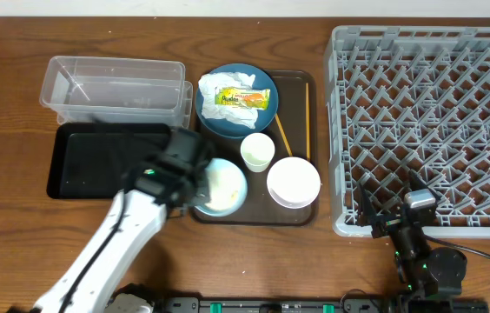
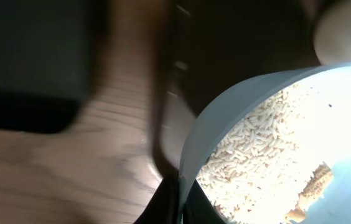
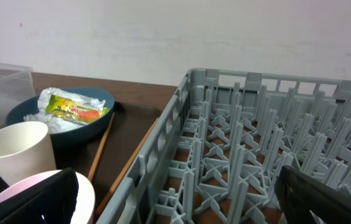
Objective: Sort waste into correct bins and load items into the dishwasher rack
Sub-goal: 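Lift the light-blue bowl with the left gripper toward the black tray, then raise and tilt the bowl with the left gripper over the black tray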
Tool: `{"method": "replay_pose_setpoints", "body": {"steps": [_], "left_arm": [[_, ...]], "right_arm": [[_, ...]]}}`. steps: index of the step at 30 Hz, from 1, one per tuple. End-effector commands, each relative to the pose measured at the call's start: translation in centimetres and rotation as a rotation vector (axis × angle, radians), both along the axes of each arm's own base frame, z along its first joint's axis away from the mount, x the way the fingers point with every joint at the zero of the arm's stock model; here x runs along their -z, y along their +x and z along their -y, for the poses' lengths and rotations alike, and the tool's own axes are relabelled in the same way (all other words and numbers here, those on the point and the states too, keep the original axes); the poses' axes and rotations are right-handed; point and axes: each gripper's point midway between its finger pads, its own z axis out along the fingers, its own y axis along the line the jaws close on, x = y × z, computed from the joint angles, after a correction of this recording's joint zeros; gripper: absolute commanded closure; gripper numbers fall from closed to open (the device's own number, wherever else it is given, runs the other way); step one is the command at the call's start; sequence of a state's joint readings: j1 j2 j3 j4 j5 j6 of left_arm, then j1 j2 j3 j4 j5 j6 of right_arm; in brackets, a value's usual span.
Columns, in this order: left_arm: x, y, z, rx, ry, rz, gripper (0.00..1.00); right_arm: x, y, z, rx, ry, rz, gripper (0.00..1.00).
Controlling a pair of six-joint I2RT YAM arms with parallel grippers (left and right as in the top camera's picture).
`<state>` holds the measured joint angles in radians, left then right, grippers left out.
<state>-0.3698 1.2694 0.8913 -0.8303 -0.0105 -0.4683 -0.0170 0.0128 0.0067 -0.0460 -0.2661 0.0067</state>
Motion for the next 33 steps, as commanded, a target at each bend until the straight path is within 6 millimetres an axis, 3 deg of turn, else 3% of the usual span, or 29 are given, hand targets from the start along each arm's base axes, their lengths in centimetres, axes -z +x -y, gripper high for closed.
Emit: {"method": "replay_pose_setpoints", "body": {"steps": [1,6,13,21,27,33], "left_arm": [[-1.9,0.9,-3.8,-0.151,0.033,0.090,0.94],[-4.1,1.7,-9.4,-0.356,0.068,0.194,0.94],[-4.9,2.4,-16.2,-0.652,0.113,0.274,0.94],[-4.0,3.0,-20.9,-0.803,0.162,0.286,0.94],[-2.0,2.9,-24.3,-0.874,0.334,0.232,0.94],[-1.1,2.6,-26.2,-0.905,0.461,0.204,0.94]], "right_arm": [[0.1,-0.1,-0.3,-0.015,-0.004,-0.002,0.01],[0.1,-0.1,-0.3,-0.015,-0.004,-0.002,0.01],[0.1,-0.1,-0.3,-0.015,-0.004,-0.002,0.01],[0.1,-0.1,-0.3,-0.015,-0.004,-0.002,0.01],[0.1,-0.1,-0.3,-0.015,-0.004,-0.002,0.01],[0.1,-0.1,-0.3,-0.015,-0.004,-0.002,0.01]]}}
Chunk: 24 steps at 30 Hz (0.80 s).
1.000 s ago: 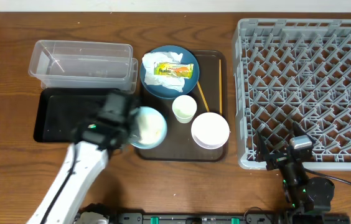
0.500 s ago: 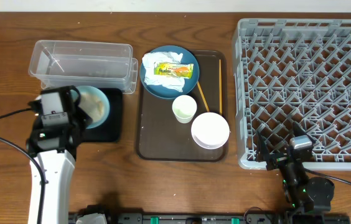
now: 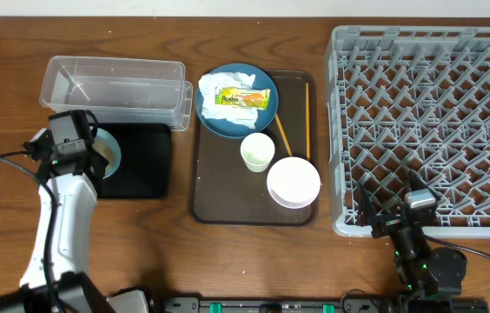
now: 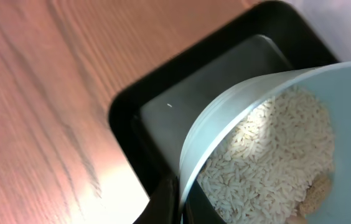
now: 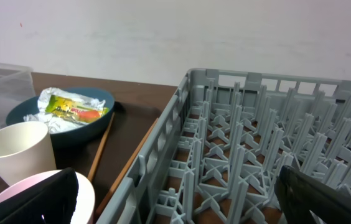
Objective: Sort waste into correct bins and load items into the dishwasher rack
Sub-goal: 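Raise and tilt the bowl with the left gripper over the black tray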
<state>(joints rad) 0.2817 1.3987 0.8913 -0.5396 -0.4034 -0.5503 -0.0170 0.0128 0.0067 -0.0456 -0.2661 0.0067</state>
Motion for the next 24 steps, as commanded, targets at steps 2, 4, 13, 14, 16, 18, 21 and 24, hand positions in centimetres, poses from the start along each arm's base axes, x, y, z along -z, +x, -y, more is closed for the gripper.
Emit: {"method": "replay_pose_setpoints", "body": {"steps": [2,4,13,14,16,18,21,24], "left_arm": [[-0.7,-1.3,-2.3,-0.080,0.134,-0.051,0.94],[-0.8,-1.4,-2.4,-0.083,0.142,-0.053,0.94],[-1.9,-1.9,-3.0,-0.051,0.255,-0.127,0.94],[-2.1,-1.8,-2.9,-0.046,0.273,-0.133,0.94],[-2.6,-1.6,-2.6,-0.020,0.317,-0.154,0.94],[-3.3,-1.3,-2.1,0.012,0.376,-0.179,0.94],[-4.6,-0.8,-1.4,0.026,0.474,-0.188,0.94],[-5.8,-0.7,-1.1,0.023,0.555,-0.195,0.94]], "right_arm": [[0.1,-0.1,-0.3,-0.015,-0.004,-0.002,0.01],[0.1,-0.1,-0.3,-0.015,-0.004,-0.002,0.01],[0.1,-0.1,-0.3,-0.015,-0.004,-0.002,0.01],[0.1,-0.1,-0.3,-0.015,-0.004,-0.002,0.01],[0.1,-0.1,-0.3,-0.015,-0.004,-0.002,0.01],[0.1,-0.1,-0.3,-0.015,-0.004,-0.002,0.01],[0.1,-0.1,-0.3,-0.015,-0.004,-0.002,0.01],[0.1,-0.1,-0.3,-0.015,-0.004,-0.002,0.01]]}}
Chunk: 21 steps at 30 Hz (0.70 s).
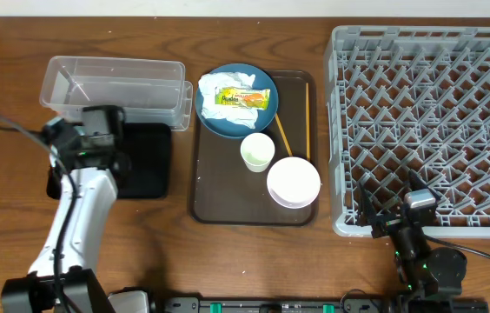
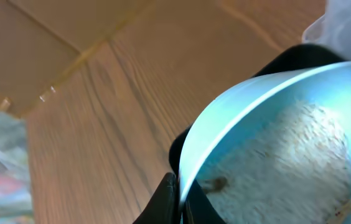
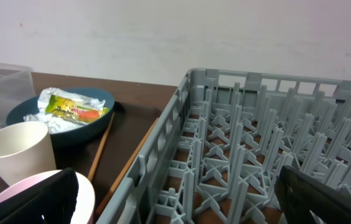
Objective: Sort waste into correct bins and load items into the dishwasher rack
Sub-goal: 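Raise and tilt the bowl with the left gripper over the black tray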
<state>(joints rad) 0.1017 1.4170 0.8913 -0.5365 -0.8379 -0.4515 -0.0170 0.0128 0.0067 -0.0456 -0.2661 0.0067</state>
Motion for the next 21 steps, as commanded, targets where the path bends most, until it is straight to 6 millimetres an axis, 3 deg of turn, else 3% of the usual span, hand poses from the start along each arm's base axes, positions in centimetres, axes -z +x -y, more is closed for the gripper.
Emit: {"method": "replay_pose_setpoints", "body": {"steps": [1,12,21], "left_arm": [[-2.3,-0.7,-0.8,-0.038,0.165,-0.026,0.94],[-2.3,-0.1,-0.9,-0.035,0.173,-0.010,0.94],[1.1,2.8,-1.2,0.133,0.243,-0.298,0.94]], "right_arm": [[0.1,-0.1,-0.3,-0.015,-0.004,-0.002,0.01],[0.1,-0.1,-0.3,-0.015,-0.004,-0.002,0.01],[0.1,-0.1,-0.3,-0.015,-0.004,-0.002,0.01]]}}
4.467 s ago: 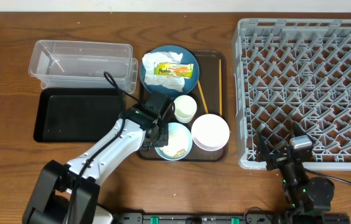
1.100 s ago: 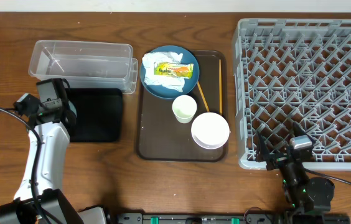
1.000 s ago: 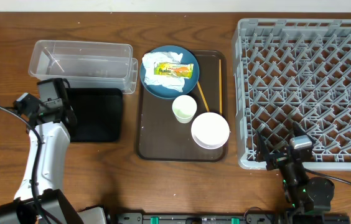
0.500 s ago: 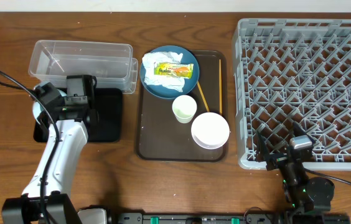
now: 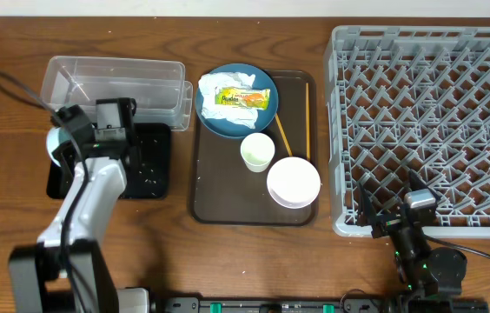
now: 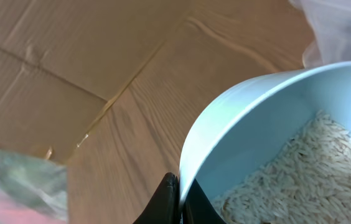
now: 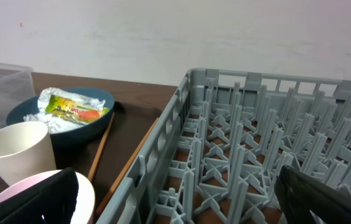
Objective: Sort waste into correct bins and load items into the dishwasher rack
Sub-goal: 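Raise and tilt the bowl with the left gripper over the black tray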
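Note:
My left gripper (image 6: 180,198) is shut on the rim of a light blue bowl (image 6: 256,118), which is tipped steeply over the left end of the black bin (image 5: 154,187). Rice (image 6: 294,168) still lies in the bowl, and white grains (image 5: 143,165) are scattered on the bin's floor. In the overhead view only an edge of the bowl (image 5: 55,144) shows beside the left gripper (image 5: 97,130). My right gripper (image 7: 175,180) stands open with nothing in it at the front edge of the grey dishwasher rack (image 5: 427,113).
A clear plastic bin (image 5: 115,87) sits behind the black one. The brown tray (image 5: 228,209) carries a blue plate (image 5: 219,122) with a napkin and wrapper (image 5: 245,98), a paper cup (image 5: 257,151), a white bowl (image 5: 294,181) and chopsticks (image 5: 281,135).
The bowl is tipped further over the black bin, and rice grains now lie scattered on the bin's floor. The right arm has not moved.
My left gripper held the bowl of rice by its rim at the brown tray's front left corner. Then the bowl was over the black bin's left end, nearly level. Then it was tilted there, and now rice lies in the bin.

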Tool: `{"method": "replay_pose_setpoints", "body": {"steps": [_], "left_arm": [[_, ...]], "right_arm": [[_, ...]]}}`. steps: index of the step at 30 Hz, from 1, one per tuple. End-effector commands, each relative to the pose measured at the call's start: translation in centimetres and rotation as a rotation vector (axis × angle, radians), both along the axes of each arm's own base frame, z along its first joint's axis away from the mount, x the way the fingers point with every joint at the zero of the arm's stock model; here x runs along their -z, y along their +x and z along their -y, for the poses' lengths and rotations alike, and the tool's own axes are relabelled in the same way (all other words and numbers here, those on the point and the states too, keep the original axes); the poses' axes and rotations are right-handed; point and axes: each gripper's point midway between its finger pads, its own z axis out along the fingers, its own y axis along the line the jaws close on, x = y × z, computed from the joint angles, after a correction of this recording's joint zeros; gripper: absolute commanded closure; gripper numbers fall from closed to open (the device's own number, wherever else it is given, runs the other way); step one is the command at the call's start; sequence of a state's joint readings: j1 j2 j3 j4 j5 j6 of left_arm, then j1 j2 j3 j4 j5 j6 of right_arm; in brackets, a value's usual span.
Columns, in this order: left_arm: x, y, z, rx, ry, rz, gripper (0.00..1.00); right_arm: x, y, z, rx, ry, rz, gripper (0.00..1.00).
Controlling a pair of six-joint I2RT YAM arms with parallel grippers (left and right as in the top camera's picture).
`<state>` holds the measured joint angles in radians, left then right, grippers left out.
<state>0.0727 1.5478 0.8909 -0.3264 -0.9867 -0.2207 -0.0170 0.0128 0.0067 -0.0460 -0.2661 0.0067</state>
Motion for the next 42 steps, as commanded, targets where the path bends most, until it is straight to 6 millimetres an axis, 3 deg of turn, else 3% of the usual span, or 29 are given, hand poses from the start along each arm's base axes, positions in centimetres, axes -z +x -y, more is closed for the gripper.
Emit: {"method": "replay_pose_setpoints", "body": {"steps": [1,17,42], "left_arm": [[0.8,-0.3,-0.6,0.029,0.092,-0.196,0.94],[1.0,-0.4,-1.0,0.031,0.140,-0.275,0.94],[-0.4,1.4,0.0,0.158,0.243,-0.458,0.94]], "right_arm": [[0.1,-0.1,-0.3,-0.015,-0.004,-0.002,0.01],[0.1,-0.1,-0.3,-0.015,-0.004,-0.002,0.01],[0.1,-0.1,-0.3,-0.015,-0.004,-0.002,0.01]]}}
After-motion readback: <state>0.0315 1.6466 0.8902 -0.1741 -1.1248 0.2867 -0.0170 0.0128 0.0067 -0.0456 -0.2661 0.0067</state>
